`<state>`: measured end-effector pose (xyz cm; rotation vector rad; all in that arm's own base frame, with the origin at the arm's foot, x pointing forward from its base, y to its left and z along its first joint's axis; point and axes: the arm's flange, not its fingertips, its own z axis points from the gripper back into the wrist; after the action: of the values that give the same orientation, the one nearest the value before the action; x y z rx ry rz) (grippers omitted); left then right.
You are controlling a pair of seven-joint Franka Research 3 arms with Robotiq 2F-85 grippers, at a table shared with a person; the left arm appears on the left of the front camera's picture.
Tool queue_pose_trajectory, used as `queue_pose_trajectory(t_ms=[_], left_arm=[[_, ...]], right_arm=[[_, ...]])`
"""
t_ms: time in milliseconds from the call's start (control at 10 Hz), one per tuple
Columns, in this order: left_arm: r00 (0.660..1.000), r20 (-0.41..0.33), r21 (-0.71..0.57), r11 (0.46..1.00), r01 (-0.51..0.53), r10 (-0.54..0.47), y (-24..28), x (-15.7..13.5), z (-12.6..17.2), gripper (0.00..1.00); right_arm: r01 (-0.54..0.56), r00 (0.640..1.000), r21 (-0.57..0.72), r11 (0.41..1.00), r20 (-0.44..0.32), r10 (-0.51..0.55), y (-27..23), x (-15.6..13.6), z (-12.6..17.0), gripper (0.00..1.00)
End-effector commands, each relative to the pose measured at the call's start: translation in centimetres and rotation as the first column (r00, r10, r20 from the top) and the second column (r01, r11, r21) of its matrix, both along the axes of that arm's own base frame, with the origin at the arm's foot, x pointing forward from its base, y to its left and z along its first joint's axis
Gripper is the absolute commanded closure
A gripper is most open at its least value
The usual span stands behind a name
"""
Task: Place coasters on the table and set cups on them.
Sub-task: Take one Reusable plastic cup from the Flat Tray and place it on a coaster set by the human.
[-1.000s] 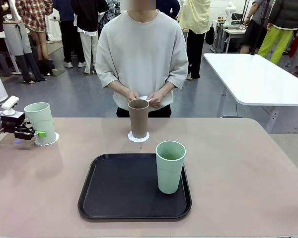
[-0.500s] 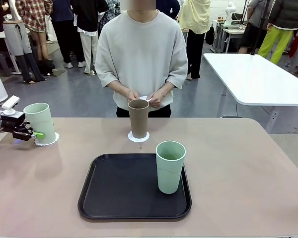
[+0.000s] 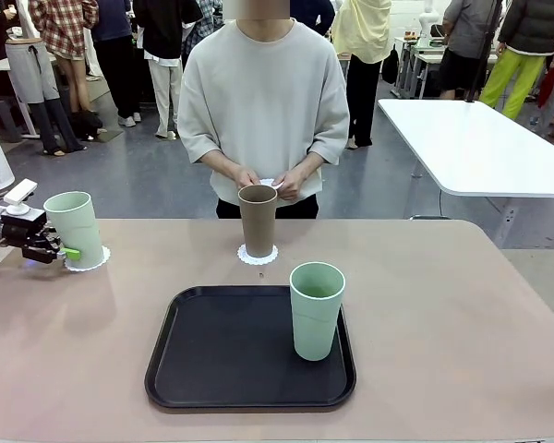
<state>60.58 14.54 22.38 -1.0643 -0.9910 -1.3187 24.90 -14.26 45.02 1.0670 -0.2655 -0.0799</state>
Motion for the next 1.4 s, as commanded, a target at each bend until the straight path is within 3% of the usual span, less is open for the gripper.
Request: queue_pose_trajectory(t_ms=[0,300,800,1100,1300], left_arm=[[1.000,-0.014,0.036,0.999,0.018,-0.018,0.2,0.8,0.3,0.00],[0.999,-0.026,0.063,0.998,0.023,-0.021,0.3,1.0,0.5,0.00],[1.000,0.012,0.321,0.947,0.005,-0.010,2.2,0.8,2.0,0.00],[0.989,0.132,0.463,0.878,-0.124,0.070,4.8,-1.1,7.1,0.00],[0.970,0.227,0.543,0.815,-0.201,0.088,6.2,-3.9,12.5,0.00]], right_arm=[[-0.003,1.000,0.015,1.000,0.013,0.002,0.1,0.2,0.0,0.00],[-0.003,1.000,0.015,1.000,0.013,0.002,0.1,0.2,0.0,0.00],[-0.003,1.000,0.015,1.000,0.013,0.002,0.1,0.2,0.0,0.00],[-0.003,1.000,0.015,1.000,0.013,0.002,0.1,0.2,0.0,0.00],[-0.003,1.000,0.015,1.000,0.013,0.002,0.1,0.2,0.0,0.00]])
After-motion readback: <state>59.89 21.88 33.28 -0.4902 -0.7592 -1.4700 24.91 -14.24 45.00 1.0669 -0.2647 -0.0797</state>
